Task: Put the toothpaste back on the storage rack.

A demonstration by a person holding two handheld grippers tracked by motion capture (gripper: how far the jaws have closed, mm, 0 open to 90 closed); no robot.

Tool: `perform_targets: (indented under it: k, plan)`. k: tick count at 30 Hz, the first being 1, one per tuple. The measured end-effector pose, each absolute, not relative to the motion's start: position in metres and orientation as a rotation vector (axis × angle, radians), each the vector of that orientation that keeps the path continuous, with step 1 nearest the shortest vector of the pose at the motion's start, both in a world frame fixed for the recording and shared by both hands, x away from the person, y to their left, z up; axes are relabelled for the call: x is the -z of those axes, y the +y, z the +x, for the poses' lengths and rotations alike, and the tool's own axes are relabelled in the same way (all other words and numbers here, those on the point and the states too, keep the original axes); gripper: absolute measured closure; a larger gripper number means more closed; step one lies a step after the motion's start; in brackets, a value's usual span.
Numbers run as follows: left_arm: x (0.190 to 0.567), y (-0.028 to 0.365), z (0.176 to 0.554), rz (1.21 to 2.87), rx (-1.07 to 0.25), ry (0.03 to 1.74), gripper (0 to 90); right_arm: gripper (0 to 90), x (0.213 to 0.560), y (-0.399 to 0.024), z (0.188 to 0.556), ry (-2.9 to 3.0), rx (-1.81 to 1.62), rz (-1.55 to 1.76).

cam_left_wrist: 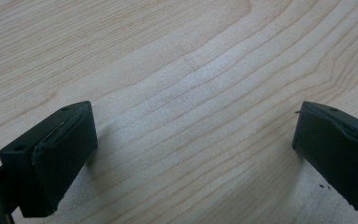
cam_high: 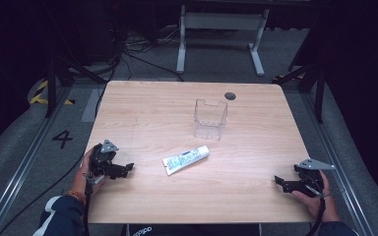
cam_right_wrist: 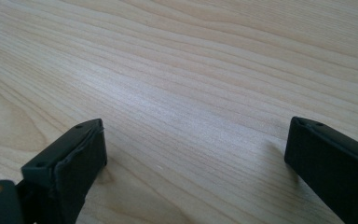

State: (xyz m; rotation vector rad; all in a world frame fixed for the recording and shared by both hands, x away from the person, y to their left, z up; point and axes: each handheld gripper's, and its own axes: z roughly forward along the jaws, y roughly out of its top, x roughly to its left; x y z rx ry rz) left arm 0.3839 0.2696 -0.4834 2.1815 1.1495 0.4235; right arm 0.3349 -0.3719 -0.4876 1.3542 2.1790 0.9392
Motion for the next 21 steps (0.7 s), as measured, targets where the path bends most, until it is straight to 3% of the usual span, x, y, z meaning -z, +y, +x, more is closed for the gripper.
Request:
perform_targets:
  k: [8, 10, 18, 21]
  plan:
    - [0.482, 0.273, 0.38, 2.211, -0.402, 1.103, 0.2, 8.0, 0.487, -0.371, 0.334, 2.184, -0.942, 1.344]
    - [0.483, 0.273, 0.377, 2.209, -0.408, 1.079, 0.2, 13.6, 0.487, -0.371, 0.334, 2.195, -0.957, 1.318]
    - [0.483, 0.275, 0.369, 2.225, -0.393, 1.048, 0.3, 15.7, 0.479, -0.368, 0.34, 2.285, -0.888, 1.282]
    - [0.483, 0.276, 0.369, 2.227, -0.381, 1.038, 0.1, 21.8, 0.478, -0.368, 0.342, 2.323, -0.916, 1.254]
